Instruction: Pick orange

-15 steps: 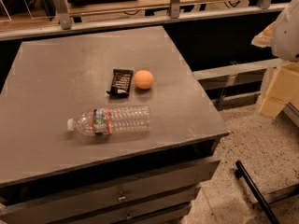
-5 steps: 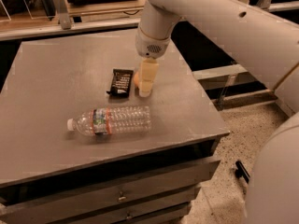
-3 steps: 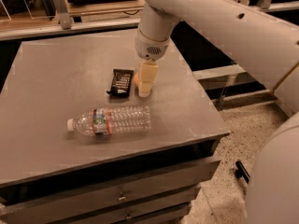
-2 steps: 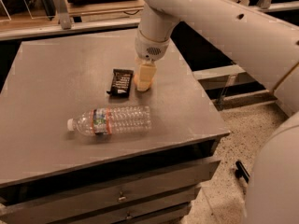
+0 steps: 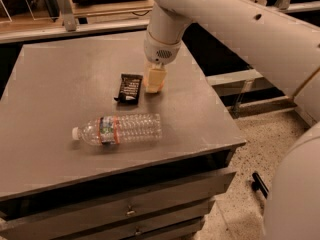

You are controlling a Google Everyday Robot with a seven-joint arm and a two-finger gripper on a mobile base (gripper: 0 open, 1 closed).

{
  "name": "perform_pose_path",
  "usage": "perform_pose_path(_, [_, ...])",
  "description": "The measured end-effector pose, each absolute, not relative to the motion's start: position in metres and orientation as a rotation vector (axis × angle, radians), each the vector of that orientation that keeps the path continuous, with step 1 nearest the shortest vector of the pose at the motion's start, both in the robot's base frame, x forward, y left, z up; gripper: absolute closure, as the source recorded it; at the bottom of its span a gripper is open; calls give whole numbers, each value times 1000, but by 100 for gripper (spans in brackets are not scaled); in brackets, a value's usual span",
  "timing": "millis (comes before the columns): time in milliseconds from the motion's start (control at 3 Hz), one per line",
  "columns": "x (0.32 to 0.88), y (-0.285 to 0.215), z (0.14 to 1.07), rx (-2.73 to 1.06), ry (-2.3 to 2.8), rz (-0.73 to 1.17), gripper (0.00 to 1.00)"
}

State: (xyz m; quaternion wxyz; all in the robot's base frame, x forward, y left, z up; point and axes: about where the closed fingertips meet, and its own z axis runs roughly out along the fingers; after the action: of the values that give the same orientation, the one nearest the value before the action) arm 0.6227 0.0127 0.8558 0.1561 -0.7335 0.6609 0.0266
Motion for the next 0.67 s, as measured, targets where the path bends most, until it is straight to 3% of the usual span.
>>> perform_pose_path(333, [614,7,912,-1991,1776,62,100])
perform_pose_path(667, [605,1,949,-1914,1685,91,100])
